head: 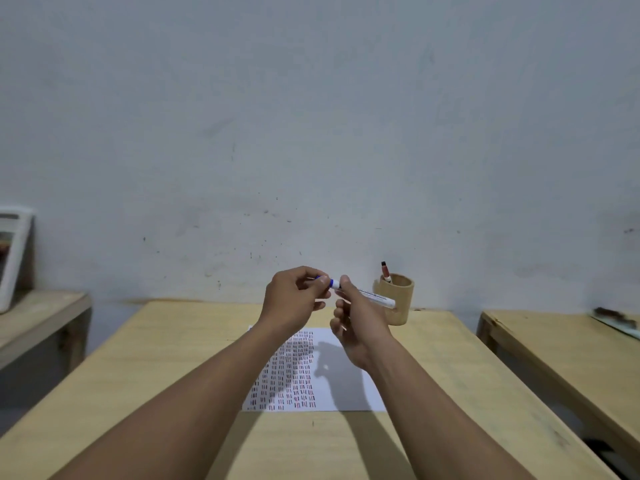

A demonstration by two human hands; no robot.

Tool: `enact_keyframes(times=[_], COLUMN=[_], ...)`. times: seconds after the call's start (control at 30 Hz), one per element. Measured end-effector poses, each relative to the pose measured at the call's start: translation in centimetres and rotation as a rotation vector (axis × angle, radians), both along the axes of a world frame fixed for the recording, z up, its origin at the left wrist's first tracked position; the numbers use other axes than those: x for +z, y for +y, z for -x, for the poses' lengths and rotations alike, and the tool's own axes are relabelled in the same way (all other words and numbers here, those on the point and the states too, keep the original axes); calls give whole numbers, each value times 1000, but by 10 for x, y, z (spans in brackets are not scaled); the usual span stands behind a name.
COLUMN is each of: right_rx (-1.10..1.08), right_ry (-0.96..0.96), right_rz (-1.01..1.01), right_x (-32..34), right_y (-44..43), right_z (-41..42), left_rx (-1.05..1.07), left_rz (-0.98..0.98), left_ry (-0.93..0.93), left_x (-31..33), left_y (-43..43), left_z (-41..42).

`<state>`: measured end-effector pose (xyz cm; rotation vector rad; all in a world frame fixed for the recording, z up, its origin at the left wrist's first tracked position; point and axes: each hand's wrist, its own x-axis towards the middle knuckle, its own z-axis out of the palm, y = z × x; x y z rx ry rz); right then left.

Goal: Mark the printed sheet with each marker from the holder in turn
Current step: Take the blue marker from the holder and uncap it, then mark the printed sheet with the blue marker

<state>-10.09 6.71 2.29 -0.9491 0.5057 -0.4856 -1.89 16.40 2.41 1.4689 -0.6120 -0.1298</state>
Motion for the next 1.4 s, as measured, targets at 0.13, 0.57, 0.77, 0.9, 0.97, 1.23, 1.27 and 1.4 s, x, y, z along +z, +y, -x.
enact_keyframes(times=[0.13,0.57,0.77,0.9,0.97,1.23,1.27,1.4], right_rx=[22,38,62,65,65,-9,-17,-26], right_ry=[-163,-30,29,55,69,180,208,281], right_rz=[-232,37,171,269,327,667,720,817], right_x=[-6,-44,-56,-58,-58,-62,-64,-76], right_y=[5,16,14,12,11,-4,-6,-14], right_z=[-12,-34,-42,-45,-46,-39,-37,-35], left_rx=[52,369,497,500,501,452,426,273], left_rz=[-81,-334,-588,-780,-807,-873,-897,-1106], left_ry=[-75,-84,-125,-195,-205,-225,-249,-314], left_x=[-5,-45,-81,-96,-99,-101,-102,-113], left_y=[8,62,84,84,82,91,95,112], left_z=[-5,-58,-81,-88,-87,-73,-69,-60])
